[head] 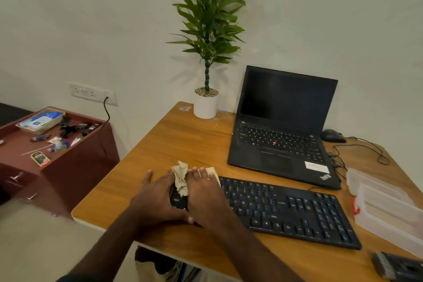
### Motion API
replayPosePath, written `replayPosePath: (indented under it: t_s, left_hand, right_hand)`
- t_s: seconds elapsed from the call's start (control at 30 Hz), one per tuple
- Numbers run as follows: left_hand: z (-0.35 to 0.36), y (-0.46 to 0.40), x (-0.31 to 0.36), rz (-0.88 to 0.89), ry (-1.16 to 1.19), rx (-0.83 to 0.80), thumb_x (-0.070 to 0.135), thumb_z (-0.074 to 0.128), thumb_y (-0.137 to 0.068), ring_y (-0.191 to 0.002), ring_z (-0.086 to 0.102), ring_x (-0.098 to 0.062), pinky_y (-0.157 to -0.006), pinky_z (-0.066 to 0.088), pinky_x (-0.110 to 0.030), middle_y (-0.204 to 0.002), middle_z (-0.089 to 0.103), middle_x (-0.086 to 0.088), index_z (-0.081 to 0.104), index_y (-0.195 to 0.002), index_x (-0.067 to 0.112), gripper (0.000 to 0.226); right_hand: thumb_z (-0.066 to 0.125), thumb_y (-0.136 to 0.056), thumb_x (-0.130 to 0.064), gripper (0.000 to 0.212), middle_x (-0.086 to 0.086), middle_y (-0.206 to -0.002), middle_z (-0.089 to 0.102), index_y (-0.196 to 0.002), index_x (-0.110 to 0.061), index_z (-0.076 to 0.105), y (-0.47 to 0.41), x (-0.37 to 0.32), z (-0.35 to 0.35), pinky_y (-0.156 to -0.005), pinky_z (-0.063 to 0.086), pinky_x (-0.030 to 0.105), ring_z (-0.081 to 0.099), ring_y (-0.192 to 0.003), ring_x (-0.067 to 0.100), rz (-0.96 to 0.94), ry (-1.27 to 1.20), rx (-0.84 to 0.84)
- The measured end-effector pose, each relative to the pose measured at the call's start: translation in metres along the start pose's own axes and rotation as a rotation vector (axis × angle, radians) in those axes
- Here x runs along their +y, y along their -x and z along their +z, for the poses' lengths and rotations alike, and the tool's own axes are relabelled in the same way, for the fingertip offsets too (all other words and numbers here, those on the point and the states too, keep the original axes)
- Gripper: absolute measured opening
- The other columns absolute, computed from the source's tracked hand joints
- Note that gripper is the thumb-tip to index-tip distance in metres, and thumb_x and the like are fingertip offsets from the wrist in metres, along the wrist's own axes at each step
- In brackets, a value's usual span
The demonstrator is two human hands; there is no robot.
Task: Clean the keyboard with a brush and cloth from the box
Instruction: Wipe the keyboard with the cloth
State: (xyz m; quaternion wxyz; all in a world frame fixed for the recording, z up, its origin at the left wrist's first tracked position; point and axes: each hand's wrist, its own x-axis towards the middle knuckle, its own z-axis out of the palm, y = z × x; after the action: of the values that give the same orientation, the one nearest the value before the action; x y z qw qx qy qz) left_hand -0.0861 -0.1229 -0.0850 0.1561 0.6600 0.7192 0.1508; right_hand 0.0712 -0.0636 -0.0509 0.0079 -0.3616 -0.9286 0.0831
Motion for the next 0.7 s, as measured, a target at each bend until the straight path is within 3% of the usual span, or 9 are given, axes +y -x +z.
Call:
replayPosePath:
  t_s: [0.07, 0.23, 0.33, 0.4, 0.5, 0.57, 0.63, 0.7]
  left_hand:
    - [0.001, -0.002, -0.002, -0.006, -0.004, -0.002, 0.105, 0.046, -0.044, -0.148, 0.020, -0.005, -0.122, -0.013, -0.048, -0.162, 0.027, 0.008, 0.014, -0.157, 0.026, 0.141]
    - [0.000, -0.003, -0.003, 0.024, -0.006, -0.014, 0.106, 0.045, -0.041, -0.148, 0.018, -0.004, -0.121, -0.013, -0.051, -0.162, 0.027, 0.010, 0.021, -0.155, 0.033, 0.138]
    - [0.000, -0.004, -0.004, 0.079, -0.036, -0.010, 0.108, 0.029, -0.044, -0.149, 0.011, 0.000, -0.120, -0.013, -0.052, -0.165, 0.015, 0.014, 0.018, -0.154, 0.045, 0.127]
    - [0.002, -0.005, -0.007, 0.084, -0.047, -0.020, 0.109, 0.019, -0.046, -0.149, 0.009, 0.001, -0.119, -0.013, -0.053, -0.166, 0.008, 0.014, 0.018, -0.153, 0.049, 0.123]
    - [0.005, -0.005, -0.011, 0.072, -0.062, -0.023, 0.109, 0.022, -0.047, -0.149, 0.009, 0.001, -0.119, -0.014, -0.052, -0.166, 0.007, 0.014, 0.016, -0.155, 0.044, 0.126]
    - [0.005, -0.005, -0.010, 0.051, -0.050, -0.016, 0.108, 0.032, -0.047, -0.149, 0.011, 0.001, -0.119, -0.015, -0.051, -0.165, 0.008, 0.015, 0.014, -0.156, 0.040, 0.130]
    - [0.002, -0.004, -0.007, 0.041, -0.052, -0.039, 0.107, 0.038, -0.045, -0.149, 0.010, -0.001, -0.119, -0.015, -0.053, -0.164, 0.008, 0.017, 0.014, -0.156, 0.042, 0.131]
    - [0.000, -0.003, -0.004, 0.057, -0.086, -0.053, 0.107, 0.038, -0.047, -0.150, 0.006, -0.004, -0.119, -0.014, -0.054, -0.165, 0.008, 0.015, 0.016, -0.154, 0.048, 0.124]
  right_hand:
    - [0.077, -0.084, -0.026, 0.107, 0.013, -0.168, 0.011, -0.161, -0.005, 0.005, -0.002, -0.006, 0.000, -0.125, 0.005, 0.043, 0.007, -0.156, 0.030, -0.010, 0.025, -0.058]
    - [0.057, -0.099, -0.020, 0.078, 0.005, -0.170, 0.011, -0.162, -0.013, 0.012, 0.003, 0.004, -0.006, -0.125, 0.003, 0.037, 0.002, -0.156, 0.022, -0.117, -0.151, -0.072]
    - [0.050, -0.102, -0.016, 0.063, 0.002, -0.169, 0.015, -0.159, -0.018, 0.026, 0.013, 0.004, -0.006, -0.124, 0.003, 0.034, 0.004, -0.156, 0.018, -0.223, -0.261, -0.081]
    - [0.046, -0.102, -0.014, 0.054, 0.002, -0.167, 0.022, -0.155, -0.019, 0.038, 0.018, 0.005, -0.004, -0.127, 0.001, 0.035, 0.005, -0.156, 0.015, -0.232, -0.334, -0.092]
    - [0.046, -0.105, -0.024, 0.048, -0.001, -0.168, 0.019, -0.153, -0.027, 0.042, 0.023, 0.008, -0.006, -0.127, 0.009, 0.040, 0.008, -0.156, 0.019, -0.176, -0.398, -0.158]
    - [0.046, -0.105, -0.031, 0.042, -0.003, -0.164, 0.031, -0.147, -0.032, 0.049, 0.024, 0.012, -0.012, -0.122, 0.024, 0.042, 0.024, -0.151, 0.023, -0.116, -0.465, -0.230]
    - [0.047, -0.104, -0.037, 0.031, -0.001, -0.136, 0.063, -0.129, -0.032, 0.064, 0.026, 0.017, -0.020, -0.105, 0.045, 0.049, 0.057, -0.125, 0.021, -0.087, -0.565, -0.226]
    - [0.052, -0.102, -0.036, 0.024, 0.000, -0.110, 0.073, -0.109, -0.024, 0.072, 0.029, 0.022, -0.029, -0.094, 0.051, 0.052, 0.067, -0.101, 0.022, -0.055, -0.731, -0.185]
